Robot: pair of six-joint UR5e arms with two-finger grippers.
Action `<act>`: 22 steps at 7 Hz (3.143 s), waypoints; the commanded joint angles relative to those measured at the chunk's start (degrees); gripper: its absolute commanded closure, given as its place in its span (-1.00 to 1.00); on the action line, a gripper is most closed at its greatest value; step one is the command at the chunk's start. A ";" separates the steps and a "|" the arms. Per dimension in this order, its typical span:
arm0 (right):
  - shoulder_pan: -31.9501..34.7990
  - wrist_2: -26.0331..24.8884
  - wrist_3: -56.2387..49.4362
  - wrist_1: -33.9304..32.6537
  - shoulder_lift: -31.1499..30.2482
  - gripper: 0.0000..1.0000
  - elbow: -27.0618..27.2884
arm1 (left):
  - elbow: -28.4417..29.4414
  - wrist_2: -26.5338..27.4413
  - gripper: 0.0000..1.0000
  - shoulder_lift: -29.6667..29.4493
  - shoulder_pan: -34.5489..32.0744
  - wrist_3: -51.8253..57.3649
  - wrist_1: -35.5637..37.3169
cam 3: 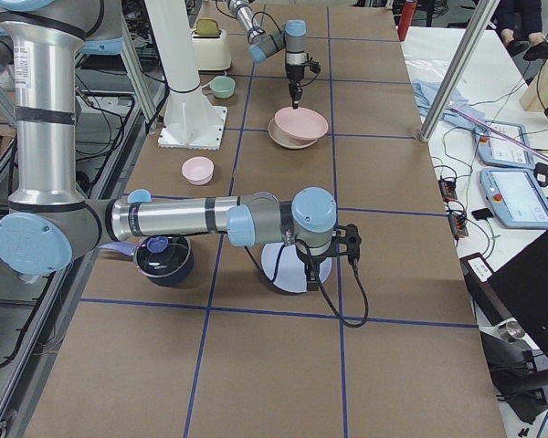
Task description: Stack three plates with pink and blue
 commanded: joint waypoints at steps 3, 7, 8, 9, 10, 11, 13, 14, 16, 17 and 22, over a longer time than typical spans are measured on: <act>-0.05 -0.18 0.00 -0.09 0.38 -1.00 -0.26 | -3.35 0.03 1.00 3.33 0.69 0.21 0.00; -0.05 -0.27 -0.09 -0.09 0.47 -1.00 -0.44 | -3.26 -0.15 1.00 2.53 1.84 0.21 -0.08; -0.05 -0.19 0.00 -0.09 0.47 -1.00 -0.44 | -3.26 -0.58 0.62 2.62 1.75 0.21 -0.26; -0.05 -0.18 0.00 -0.09 0.47 -1.00 -0.53 | -3.26 -0.07 -0.85 2.88 1.66 0.29 -0.61; -0.05 -0.01 0.00 -0.09 0.47 -1.00 -0.44 | -3.35 1.42 -0.97 2.80 1.58 0.12 -0.70; -0.05 -0.01 0.00 -0.09 0.47 -1.00 -0.35 | -3.61 3.70 -1.00 2.88 1.49 0.29 -0.79; -0.92 -0.18 1.92 0.09 0.38 -1.00 0.09 | -3.87 3.37 -1.00 3.41 -1.83 8.13 -1.83; -2.32 -0.36 2.37 2.26 -0.92 -1.00 0.18 | -3.79 3.11 -1.00 4.80 -3.24 18.73 -3.06; -6.00 -2.28 8.31 15.65 -7.67 -1.00 0.09 | -3.61 3.19 -1.00 6.91 -4.32 22.00 -2.11; -8.64 -5.77 11.22 22.60 -10.92 -1.00 -0.69 | -3.52 3.02 -1.00 7.10 -4.23 22.44 -1.93; -22.62 -14.76 27.04 45.91 -7.90 -0.98 -17.35 | -14.77 -4.62 -1.00 14.83 -10.98 22.62 0.00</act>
